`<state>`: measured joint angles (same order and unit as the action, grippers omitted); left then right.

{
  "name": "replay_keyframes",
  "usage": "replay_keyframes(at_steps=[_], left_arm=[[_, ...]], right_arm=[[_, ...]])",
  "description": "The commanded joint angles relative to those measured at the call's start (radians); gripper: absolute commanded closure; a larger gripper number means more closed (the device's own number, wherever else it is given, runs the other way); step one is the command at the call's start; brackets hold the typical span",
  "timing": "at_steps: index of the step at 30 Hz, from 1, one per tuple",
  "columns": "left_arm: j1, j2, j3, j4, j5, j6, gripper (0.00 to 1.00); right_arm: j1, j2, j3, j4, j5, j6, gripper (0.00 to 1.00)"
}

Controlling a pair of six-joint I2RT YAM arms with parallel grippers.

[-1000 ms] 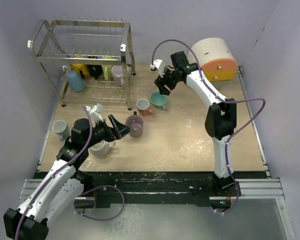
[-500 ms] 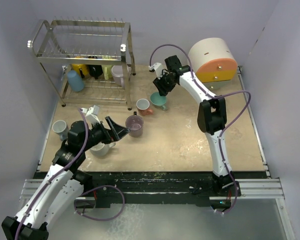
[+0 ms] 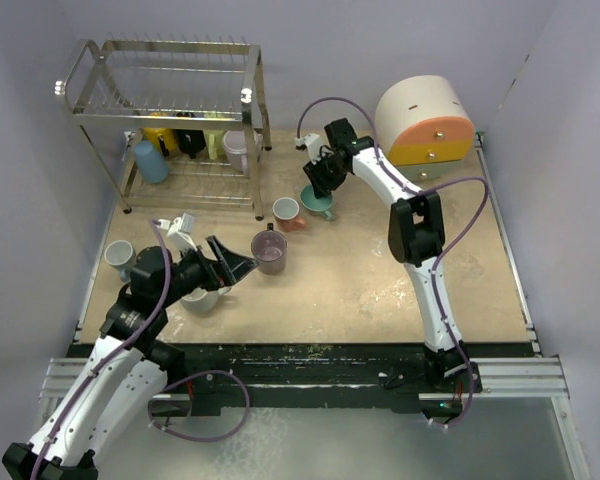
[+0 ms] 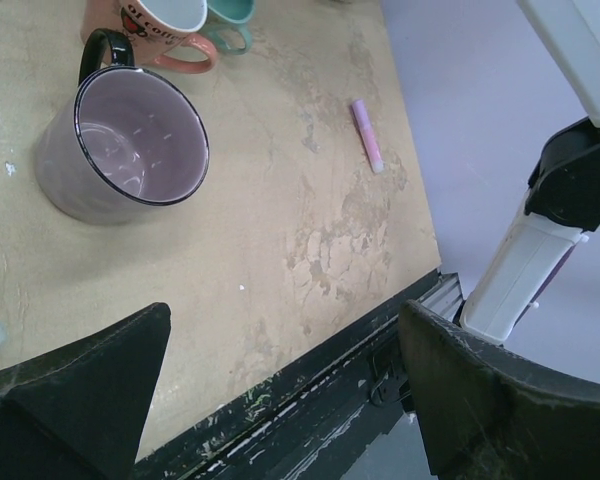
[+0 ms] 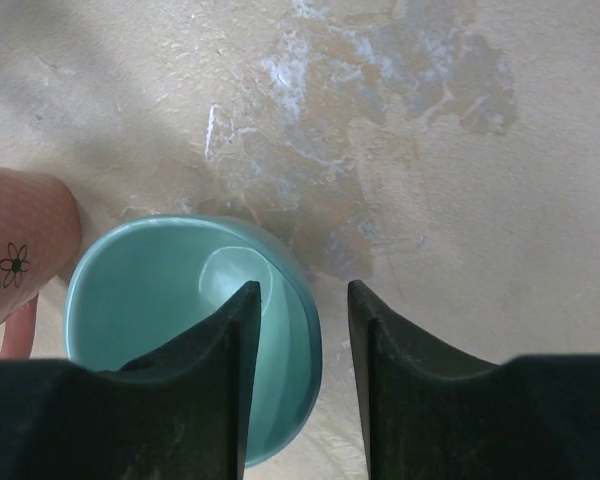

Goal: Load the cups into the dish rack
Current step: Pick up the cup at the center of the board.

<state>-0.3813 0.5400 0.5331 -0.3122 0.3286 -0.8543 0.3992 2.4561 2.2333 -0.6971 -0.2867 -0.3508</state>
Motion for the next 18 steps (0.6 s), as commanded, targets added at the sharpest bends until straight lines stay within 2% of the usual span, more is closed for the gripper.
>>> replay_keyframes(at_steps=[1,8,12,18], left_arm=[[-0.002,-0.018,0.050,0.034,0.011,-0.018,0.03],[-0.003,-0.024,0.057,0.066,0.050,-0.039,0.03],[-0.002,-0.030,0.043,0.126,0.088,-0.071,0.02],[-0.003,-0.052,-0.039,0.379,0.174,-0.207,0.02]], right_arm=[[0.005,-0.002,0.056,0.010,-0.068,0.028,0.62],[0.002,-0.039,0.022,0.022,-0.082,0.024,1.00],[-0.011,-0.114,-0.037,0.035,-0.135,0.007,1.00],[-0.052,-0.374,-0.281,0.155,-0.283,0.021,1.00]])
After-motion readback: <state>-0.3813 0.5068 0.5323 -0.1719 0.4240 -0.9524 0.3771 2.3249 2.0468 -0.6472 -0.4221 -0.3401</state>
